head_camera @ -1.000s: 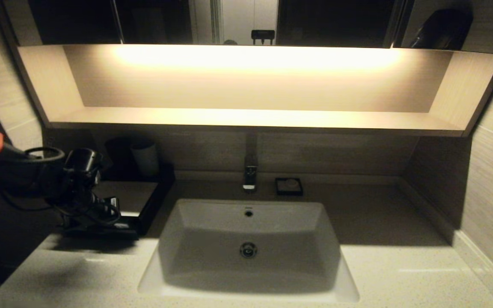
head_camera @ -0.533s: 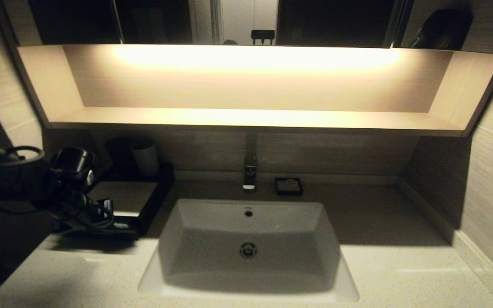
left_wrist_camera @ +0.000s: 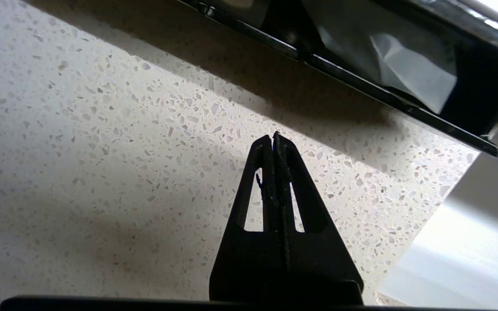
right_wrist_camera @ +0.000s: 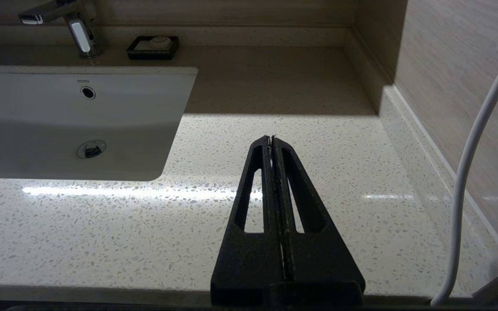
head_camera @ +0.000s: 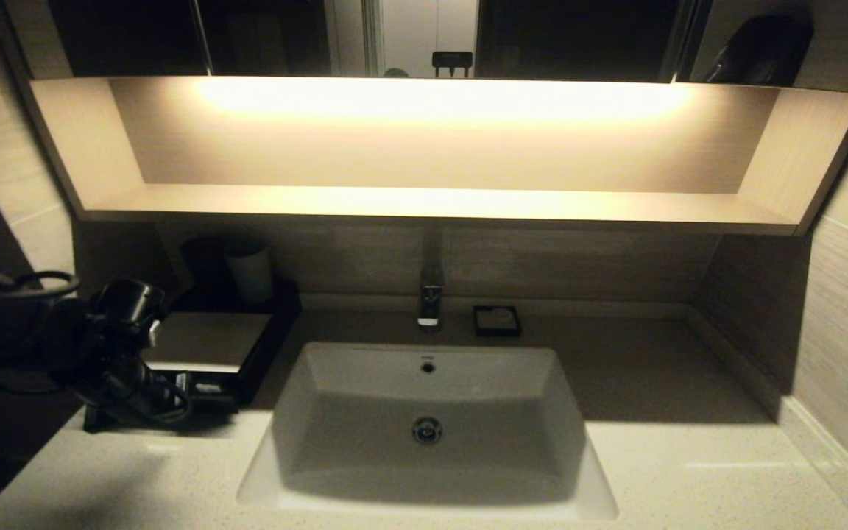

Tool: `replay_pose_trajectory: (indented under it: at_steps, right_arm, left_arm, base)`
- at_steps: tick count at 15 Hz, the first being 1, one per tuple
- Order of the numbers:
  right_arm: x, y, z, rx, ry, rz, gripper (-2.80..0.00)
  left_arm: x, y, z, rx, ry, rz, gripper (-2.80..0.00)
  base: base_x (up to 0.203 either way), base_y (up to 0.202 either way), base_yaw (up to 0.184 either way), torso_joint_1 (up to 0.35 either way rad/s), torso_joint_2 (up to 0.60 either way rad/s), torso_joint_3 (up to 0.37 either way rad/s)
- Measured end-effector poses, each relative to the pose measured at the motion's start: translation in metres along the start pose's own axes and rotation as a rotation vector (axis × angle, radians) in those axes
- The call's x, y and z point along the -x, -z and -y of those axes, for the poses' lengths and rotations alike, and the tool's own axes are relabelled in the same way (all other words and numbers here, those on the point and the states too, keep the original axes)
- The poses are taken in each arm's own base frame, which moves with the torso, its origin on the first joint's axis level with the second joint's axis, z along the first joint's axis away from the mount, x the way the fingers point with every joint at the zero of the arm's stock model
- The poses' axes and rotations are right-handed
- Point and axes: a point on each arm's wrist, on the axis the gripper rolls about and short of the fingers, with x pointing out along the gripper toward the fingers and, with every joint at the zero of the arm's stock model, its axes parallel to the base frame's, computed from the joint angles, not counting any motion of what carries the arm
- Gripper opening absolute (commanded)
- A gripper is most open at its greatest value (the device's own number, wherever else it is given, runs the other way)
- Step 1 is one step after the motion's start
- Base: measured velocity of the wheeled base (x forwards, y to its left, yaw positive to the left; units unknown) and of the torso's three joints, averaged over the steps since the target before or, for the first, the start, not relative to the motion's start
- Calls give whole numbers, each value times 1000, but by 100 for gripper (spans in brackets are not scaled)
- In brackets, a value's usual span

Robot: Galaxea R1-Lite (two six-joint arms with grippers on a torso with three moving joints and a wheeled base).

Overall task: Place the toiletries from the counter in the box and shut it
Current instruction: Close the drawer

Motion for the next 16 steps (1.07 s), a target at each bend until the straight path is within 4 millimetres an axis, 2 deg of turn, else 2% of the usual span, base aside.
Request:
replay_pose_trajectory:
  at_steps: [6, 12, 16]
  right_arm:
    - [0, 0, 0, 0, 0, 0, -280]
    - [0, 0, 0, 0, 0, 0, -280]
    - [0, 0, 0, 0, 0, 0, -280]
  left_arm:
    - [-8, -5, 3, 11, 9, 1, -280]
    - [11, -10, 2, 10, 25, 58, -280]
    - [29, -17, 11, -10, 53, 123, -280]
  base:
    - [0, 0, 0, 0, 0, 0]
    - [0, 0, 0, 0, 0, 0]
    - [0, 0, 0, 0, 0, 0]
